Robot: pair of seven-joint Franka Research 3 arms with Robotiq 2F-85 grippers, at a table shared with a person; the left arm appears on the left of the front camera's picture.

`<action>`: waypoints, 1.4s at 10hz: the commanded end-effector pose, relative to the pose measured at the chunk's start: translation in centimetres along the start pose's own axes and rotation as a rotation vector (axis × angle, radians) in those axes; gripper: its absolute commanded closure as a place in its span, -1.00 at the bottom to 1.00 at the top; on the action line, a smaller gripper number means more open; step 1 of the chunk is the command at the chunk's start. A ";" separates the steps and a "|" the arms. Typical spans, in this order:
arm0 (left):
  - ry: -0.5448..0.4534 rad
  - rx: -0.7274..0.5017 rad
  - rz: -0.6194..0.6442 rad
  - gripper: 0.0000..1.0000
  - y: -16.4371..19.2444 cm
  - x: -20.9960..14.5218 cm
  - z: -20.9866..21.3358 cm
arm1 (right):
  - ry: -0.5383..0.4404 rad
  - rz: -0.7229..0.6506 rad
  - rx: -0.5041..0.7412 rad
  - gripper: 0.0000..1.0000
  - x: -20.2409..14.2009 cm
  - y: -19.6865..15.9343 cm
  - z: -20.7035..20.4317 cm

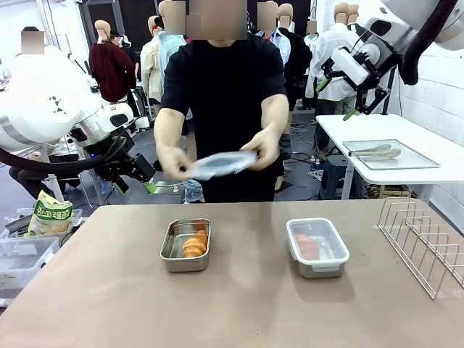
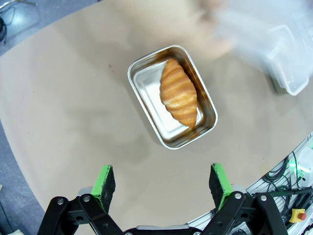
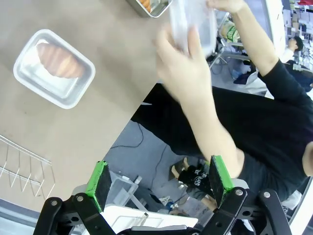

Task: Place the bread in airtight containers.
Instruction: Release when the human grabs the Airtight Container lid.

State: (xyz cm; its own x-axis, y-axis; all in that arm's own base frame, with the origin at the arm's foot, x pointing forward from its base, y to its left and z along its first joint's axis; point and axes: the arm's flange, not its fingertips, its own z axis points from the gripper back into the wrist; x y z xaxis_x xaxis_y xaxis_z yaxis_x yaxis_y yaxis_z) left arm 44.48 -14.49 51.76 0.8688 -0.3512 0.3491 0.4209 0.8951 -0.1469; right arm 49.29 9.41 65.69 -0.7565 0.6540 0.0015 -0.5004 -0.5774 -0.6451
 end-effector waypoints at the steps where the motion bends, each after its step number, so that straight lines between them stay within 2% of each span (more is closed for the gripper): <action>1: -0.003 0.002 0.001 -1.00 0.1 0.1 0.1 | 0.003 -0.010 -0.015 -1.00 0.0 0.1 -0.3; 14: -0.003 0.002 0.001 -1.00 0.1 0.1 0.1 | 0.003 -0.010 -0.015 -1.00 0.0 0.1 -0.3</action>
State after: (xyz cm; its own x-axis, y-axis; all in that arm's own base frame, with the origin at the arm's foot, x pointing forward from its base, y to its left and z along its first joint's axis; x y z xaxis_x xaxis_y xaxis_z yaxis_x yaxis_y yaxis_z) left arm 44.48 -14.49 51.76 0.8688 -0.3512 0.3491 0.4209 0.8951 -0.1469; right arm 49.29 9.41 65.69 -0.7565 0.6540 0.0015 -0.5004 -0.5774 -0.6451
